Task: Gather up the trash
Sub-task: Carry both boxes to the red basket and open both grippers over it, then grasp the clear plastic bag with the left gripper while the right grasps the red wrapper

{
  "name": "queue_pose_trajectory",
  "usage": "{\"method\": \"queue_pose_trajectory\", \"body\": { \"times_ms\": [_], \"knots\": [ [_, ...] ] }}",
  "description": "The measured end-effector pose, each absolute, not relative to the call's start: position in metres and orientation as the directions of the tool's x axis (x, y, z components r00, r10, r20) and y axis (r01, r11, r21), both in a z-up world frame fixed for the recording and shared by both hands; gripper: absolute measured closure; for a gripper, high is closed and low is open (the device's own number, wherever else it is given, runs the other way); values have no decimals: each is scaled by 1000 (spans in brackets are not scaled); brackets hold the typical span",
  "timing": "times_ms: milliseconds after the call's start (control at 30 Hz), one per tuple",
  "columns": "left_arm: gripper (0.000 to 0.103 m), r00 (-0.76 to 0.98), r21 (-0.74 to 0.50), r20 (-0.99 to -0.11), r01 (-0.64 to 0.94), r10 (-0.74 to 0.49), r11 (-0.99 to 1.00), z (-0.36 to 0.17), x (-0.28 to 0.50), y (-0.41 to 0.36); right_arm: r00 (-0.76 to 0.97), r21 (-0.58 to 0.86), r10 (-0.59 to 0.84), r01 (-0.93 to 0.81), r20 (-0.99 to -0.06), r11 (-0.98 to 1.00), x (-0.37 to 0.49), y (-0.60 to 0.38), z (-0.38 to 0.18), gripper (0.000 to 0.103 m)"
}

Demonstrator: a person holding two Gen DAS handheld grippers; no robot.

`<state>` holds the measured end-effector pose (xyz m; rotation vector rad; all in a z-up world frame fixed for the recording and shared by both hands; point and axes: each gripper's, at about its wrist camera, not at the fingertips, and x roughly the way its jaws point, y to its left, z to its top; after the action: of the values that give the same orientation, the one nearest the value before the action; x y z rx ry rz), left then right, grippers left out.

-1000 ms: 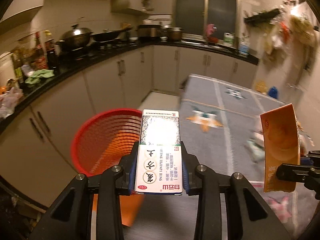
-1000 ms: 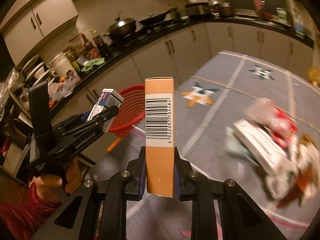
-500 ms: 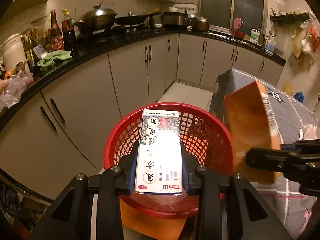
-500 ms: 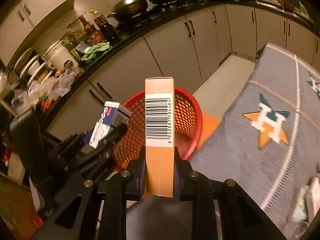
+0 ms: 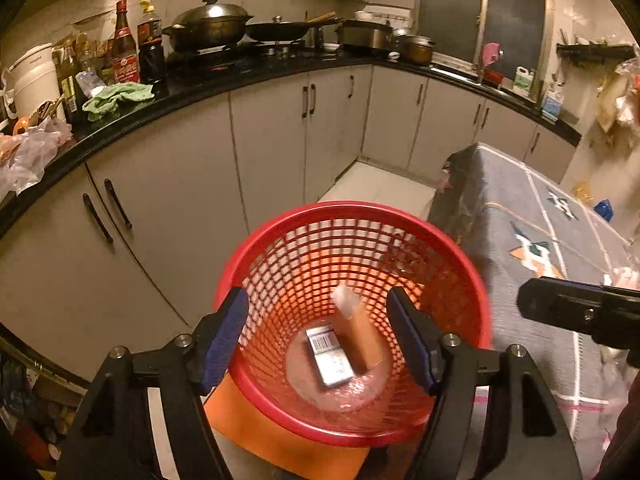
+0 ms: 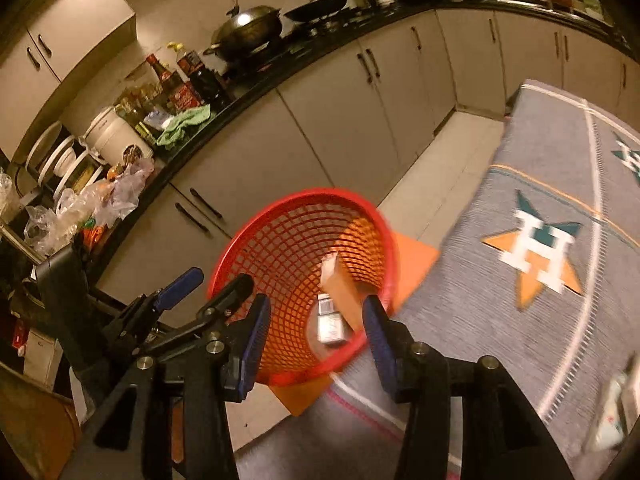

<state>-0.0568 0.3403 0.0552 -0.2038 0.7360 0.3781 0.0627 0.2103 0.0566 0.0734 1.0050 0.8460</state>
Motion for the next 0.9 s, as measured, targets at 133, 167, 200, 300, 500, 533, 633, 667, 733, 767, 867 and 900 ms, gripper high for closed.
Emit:
{"method": "queue_pose_trajectory", "body": {
  "times_ms": [133,167,200,300,500,533,633,667,733,767,867,900],
  "knots": [
    [31,707,-52,-660,-379,253,924,69,-67,323,292,416,653,-577,-699,703,49,178,66,51],
    [31,714,-51,-654,-369,248,928,73,-70,316,302,417,653,-571,-695,708,45,167,68,51],
    [31,722,-52,-648,-360,242,932,76,-73,309,312,423,657,-564,-686,709,42,156,70,51],
    [29,744,-54,-631,-325,220,944,86,-79,288,335,445,666,-538,-666,716,31,121,72,51],
    [27,776,-59,-613,-237,152,970,96,-84,236,398,473,667,-486,-630,735,5,54,75,51],
    [27,778,-61,-614,-215,133,975,96,-84,225,412,469,660,-477,-628,744,0,42,75,51],
    [27,780,-58,-620,-149,81,987,95,-82,194,454,476,648,-442,-612,760,-13,3,77,51],
    [27,781,-57,-621,-130,67,990,95,-82,186,474,477,639,-425,-606,769,-18,-14,78,51],
    [26,778,-57,-627,-92,36,994,94,-80,168,529,470,606,-383,-594,796,-29,-46,81,51],
    [26,779,-60,-627,-72,19,996,94,-80,160,549,464,592,-370,-590,805,-33,-58,81,51],
    [24,776,-67,-630,-15,-30,998,93,-79,135,617,431,518,-300,-593,851,-45,-99,81,51],
    [23,775,-70,-630,4,-48,998,92,-78,128,636,418,490,-275,-596,866,-49,-112,80,51]
  ]
}}
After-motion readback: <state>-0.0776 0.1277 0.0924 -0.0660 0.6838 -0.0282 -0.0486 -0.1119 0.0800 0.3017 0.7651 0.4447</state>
